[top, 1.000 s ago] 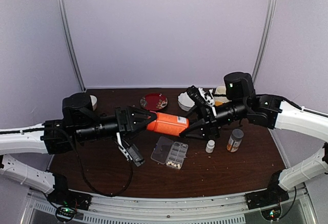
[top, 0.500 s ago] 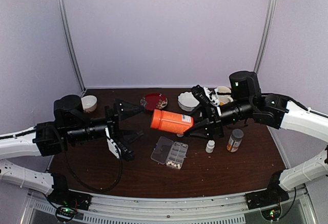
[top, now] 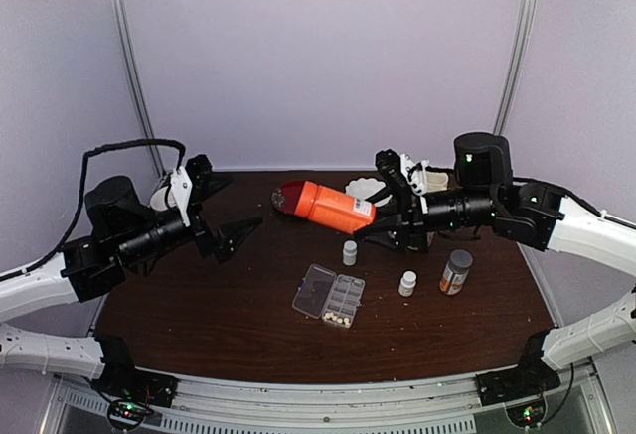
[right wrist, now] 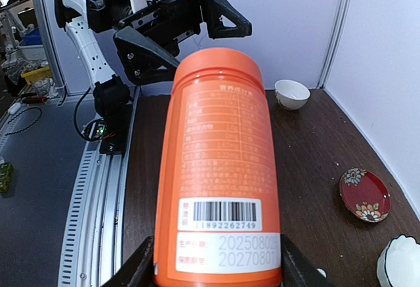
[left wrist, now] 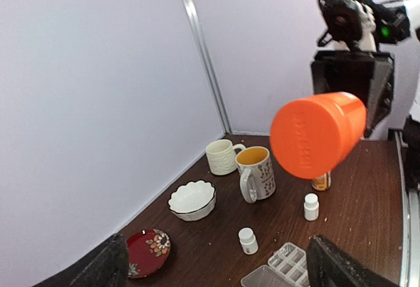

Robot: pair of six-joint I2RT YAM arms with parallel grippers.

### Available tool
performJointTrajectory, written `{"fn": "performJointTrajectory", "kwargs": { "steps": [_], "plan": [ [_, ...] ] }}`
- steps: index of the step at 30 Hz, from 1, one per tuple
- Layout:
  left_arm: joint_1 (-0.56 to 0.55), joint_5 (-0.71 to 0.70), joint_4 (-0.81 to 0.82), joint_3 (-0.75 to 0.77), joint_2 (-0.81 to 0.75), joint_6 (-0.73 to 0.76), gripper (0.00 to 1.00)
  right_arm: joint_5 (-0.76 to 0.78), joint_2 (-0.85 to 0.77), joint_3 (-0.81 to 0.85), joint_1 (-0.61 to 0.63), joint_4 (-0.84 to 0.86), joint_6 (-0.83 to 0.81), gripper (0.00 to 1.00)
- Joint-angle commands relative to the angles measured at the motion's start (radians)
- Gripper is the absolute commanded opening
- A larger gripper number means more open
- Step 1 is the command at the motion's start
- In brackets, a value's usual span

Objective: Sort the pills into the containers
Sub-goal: Screw the lid of the pill bottle onto the pill bottle.

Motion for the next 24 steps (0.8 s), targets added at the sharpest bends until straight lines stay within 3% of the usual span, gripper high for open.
{"fn": "performJointTrajectory", "kwargs": {
  "steps": [1,5,10,12,17,24],
  "plan": [
    [0.038,-0.092,-0.111,0.100,0.016,-0.317,0.98,0.086,-0.009,0.001,-0.004,0.088,0.020,0.00],
    [0.134,0.144,-0.312,0.254,0.103,-0.286,0.97,0.102,0.012,0.015,-0.011,0.095,0.030,0.00],
    [0.258,0.527,-0.298,0.303,0.194,-0.293,0.98,0.072,0.038,0.028,-0.044,0.125,0.060,0.00],
    [0.292,0.616,-0.278,0.321,0.251,-0.270,0.97,0.049,0.046,0.034,-0.065,0.131,0.065,0.00],
    [0.299,0.582,-0.183,0.364,0.335,-0.175,0.98,-0.007,0.100,0.096,-0.103,0.062,0.012,0.00],
    [0.300,0.775,-0.345,0.580,0.513,-0.090,0.97,-0.017,0.149,0.153,-0.107,-0.007,-0.081,0.00]
  ]
}}
